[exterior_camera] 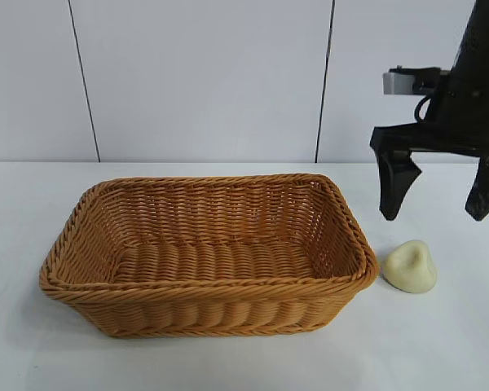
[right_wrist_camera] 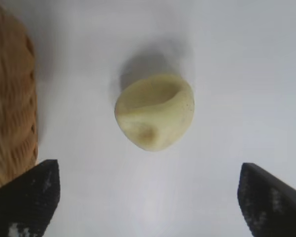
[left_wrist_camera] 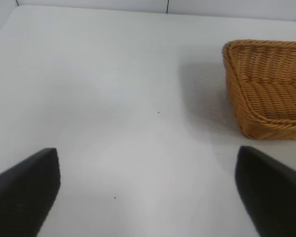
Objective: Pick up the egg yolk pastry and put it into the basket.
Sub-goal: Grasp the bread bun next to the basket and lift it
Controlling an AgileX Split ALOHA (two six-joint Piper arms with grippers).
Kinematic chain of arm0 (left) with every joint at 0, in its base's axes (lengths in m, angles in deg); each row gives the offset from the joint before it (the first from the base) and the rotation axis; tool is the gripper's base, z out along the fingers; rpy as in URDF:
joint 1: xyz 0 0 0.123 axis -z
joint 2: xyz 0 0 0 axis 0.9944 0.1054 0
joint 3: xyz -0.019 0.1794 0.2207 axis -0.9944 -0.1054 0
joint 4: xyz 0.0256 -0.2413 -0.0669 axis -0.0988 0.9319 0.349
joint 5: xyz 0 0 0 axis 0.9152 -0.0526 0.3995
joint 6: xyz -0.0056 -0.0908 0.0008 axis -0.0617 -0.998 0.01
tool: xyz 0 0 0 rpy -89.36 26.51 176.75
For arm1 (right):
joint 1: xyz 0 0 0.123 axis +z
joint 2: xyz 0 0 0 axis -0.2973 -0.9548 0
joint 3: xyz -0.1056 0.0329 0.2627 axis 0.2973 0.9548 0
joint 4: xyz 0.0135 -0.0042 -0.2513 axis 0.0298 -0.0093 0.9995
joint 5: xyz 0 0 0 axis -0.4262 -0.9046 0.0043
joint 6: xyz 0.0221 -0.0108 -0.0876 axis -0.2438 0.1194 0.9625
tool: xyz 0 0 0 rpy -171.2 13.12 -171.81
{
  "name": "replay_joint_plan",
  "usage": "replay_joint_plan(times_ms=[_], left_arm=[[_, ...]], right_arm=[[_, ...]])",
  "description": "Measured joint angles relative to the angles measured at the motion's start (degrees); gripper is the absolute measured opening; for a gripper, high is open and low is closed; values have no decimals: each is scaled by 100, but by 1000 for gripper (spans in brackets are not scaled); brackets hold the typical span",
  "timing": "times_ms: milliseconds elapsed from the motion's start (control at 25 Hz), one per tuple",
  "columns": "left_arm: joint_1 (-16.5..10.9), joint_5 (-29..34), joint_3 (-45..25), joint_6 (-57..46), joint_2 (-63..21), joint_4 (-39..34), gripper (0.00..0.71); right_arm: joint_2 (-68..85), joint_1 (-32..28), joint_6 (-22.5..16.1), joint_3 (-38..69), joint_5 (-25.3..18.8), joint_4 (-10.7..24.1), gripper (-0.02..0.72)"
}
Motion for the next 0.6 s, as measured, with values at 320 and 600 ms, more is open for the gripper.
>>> replay_joint_plan(times_ms=[320,600], left_arm=[[0,0,0,0,0,0,692],[0,0,0,0,0,-2,692]], right_arm=[[-342,0,-298,0,299,416,646],[-342,0,-336,0,432,411,225]])
